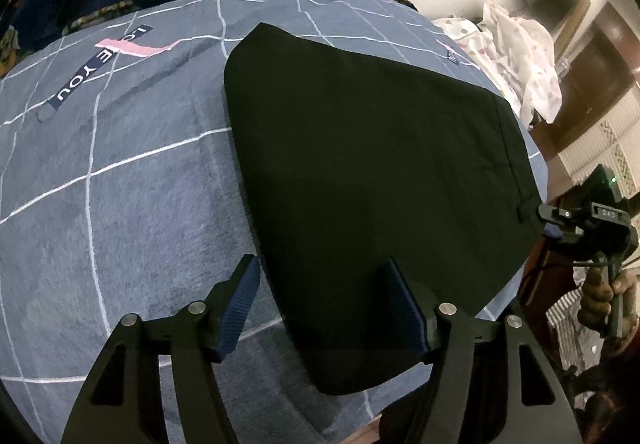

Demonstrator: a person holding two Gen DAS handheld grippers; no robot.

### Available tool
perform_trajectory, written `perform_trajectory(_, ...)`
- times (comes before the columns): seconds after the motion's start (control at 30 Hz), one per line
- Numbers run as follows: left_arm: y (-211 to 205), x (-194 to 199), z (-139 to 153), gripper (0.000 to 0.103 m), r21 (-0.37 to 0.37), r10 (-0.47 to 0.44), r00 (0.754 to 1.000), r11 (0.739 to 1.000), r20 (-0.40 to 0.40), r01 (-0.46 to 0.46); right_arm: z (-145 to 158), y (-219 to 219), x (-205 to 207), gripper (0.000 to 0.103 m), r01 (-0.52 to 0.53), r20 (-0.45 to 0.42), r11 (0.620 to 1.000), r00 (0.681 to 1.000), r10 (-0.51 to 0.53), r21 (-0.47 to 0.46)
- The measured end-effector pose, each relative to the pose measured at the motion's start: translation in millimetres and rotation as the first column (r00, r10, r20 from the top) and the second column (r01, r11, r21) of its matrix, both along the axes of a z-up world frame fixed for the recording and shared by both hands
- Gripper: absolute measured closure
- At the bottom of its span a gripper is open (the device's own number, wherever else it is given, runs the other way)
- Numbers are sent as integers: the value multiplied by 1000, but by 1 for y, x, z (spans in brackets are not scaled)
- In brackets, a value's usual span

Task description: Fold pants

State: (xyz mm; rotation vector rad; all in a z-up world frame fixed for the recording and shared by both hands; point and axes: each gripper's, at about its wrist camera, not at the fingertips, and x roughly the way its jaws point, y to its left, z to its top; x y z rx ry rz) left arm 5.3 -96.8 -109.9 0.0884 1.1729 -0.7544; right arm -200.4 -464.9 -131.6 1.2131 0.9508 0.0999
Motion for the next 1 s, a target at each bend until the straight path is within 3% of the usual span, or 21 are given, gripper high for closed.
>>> perform_trajectory(0.13,2,0,1,37,1,9,1000,1000,4,-9,13,3,3,82,4,44,1000,999,-3,-17)
perform_trajectory(0.27,4,3,1,37,-3,23,1000,1000,7,-23,54,10,17,84,-27,222,998,974,38,-52)
perform_trajectory(0.3,4,4,0,37,-1,26,1000,1000,0,-26,58,9,20,85,-31,231,997,972,47,-74)
perform_trajectory(0.37,5,4,-2,37,-2,31,999,1000,-14,-31,41,1,19,85,-14,161,996,986,28,-88)
perform_trajectory(0.43,4,3,-3,37,-2,26,1000,1000,-9,-26,3,-6,11,86,4,34,999,999,-3,-38)
perform_trajectory(0.5,3,3,-4,37,0,24,1000,1000,-8,-24,-7,-11,7,86,26,28,999,999,-26,25)
perform_trajectory(0.6,3,4,-5,37,-3,23,1000,1000,-15,-23,3,-8,11,85,-3,27,1000,1000,4,-30)
perform_trajectory(0.7,2,5,-4,36,-3,23,1000,1000,-12,-23,5,-8,14,79,1,31,1000,1000,-1,-21)
perform_trajectory(0.77,3,5,-5,36,-7,26,1000,1000,-15,-26,11,-9,17,77,-5,25,997,1000,7,-76)
perform_trajectory(0.9,6,5,-7,36,-14,31,999,999,-25,-31,18,-12,20,56,-7,12,985,1000,9,-173)
perform_trajectory(1.0,6,5,-6,35,-14,31,999,999,-22,-31,16,-16,27,52,-24,18,984,999,28,-176)
